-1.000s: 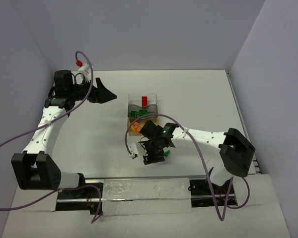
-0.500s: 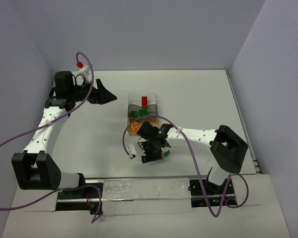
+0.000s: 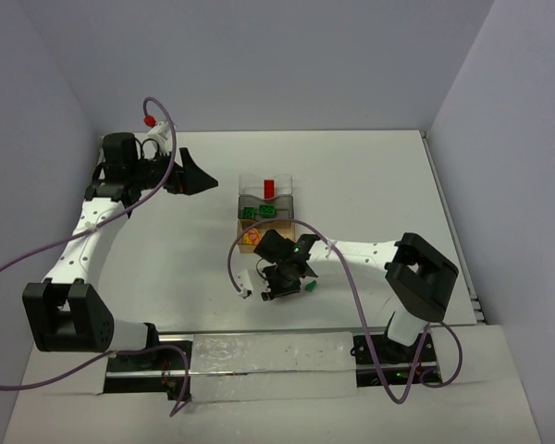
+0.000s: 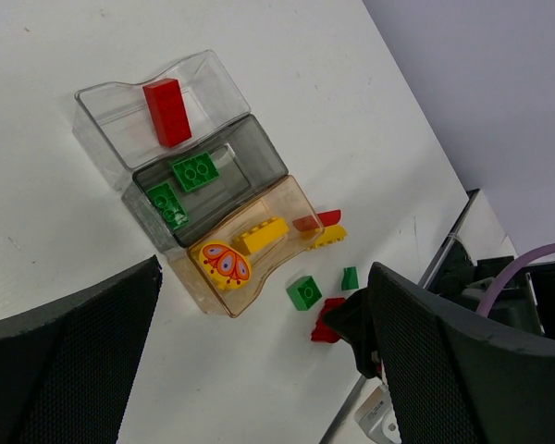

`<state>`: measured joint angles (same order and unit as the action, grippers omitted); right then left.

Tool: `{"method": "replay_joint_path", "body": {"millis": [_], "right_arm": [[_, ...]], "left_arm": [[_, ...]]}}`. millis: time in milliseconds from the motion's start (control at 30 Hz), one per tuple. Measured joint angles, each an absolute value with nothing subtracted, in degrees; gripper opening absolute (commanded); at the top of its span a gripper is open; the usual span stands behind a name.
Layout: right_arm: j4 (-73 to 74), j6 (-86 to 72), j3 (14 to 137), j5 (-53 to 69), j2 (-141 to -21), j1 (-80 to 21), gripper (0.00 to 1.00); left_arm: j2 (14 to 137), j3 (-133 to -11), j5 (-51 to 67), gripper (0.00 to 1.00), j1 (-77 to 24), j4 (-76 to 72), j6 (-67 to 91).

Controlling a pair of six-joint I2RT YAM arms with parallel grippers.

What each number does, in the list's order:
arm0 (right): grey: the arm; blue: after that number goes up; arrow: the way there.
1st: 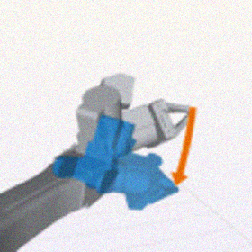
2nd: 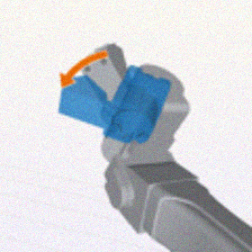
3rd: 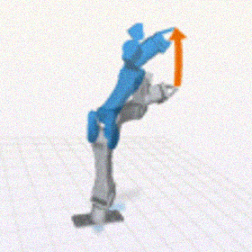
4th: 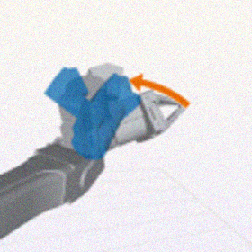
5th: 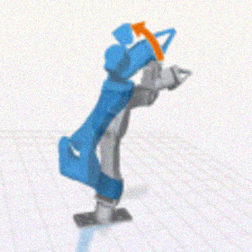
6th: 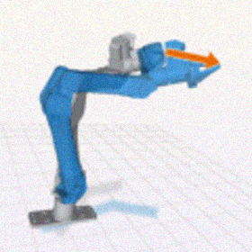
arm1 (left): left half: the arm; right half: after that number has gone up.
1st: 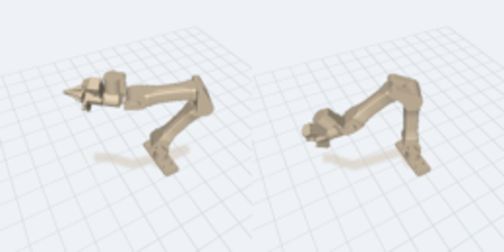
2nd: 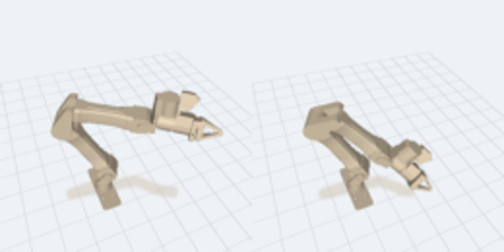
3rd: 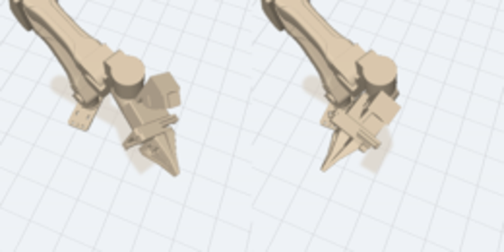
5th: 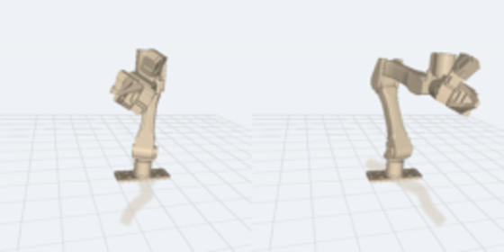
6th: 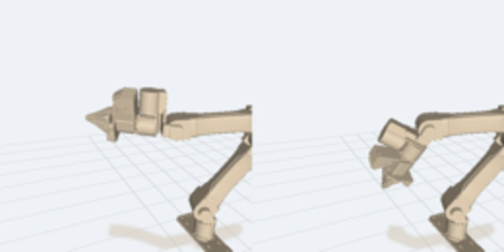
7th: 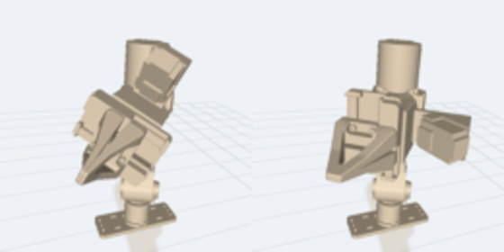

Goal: Sort the legos into containers by color

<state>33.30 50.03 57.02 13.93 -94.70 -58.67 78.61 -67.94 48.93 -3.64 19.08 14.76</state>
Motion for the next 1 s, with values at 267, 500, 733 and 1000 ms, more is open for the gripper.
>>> {"method": "replay_joint_path", "body": {"millis": [267,500,733,1000], "right_arm": [[35.3,48.8,56.9,14.1,-93.0,-59.1,0.0],[43.2,44.1,74.1,20.7,-89.3,-51.2,0.0],[41.4,40.7,95.4,21.6,-95.3,-37.3,0.0],[41.1,39.4,99.1,19.8,-110.2,-32.0,0.0]], "left_arm": [[79.7,-68.0,49.1,0.99,-3.2,19.5,14.4],[79.4,-68.0,49.9,0.99,-1.0,19.0,15.5],[79.4,-70.8,49.6,0.99,-0.6,18.9,15.7],[79.4,-71.4,49.5,0.99,-0.5,17.5,16.4]]}}
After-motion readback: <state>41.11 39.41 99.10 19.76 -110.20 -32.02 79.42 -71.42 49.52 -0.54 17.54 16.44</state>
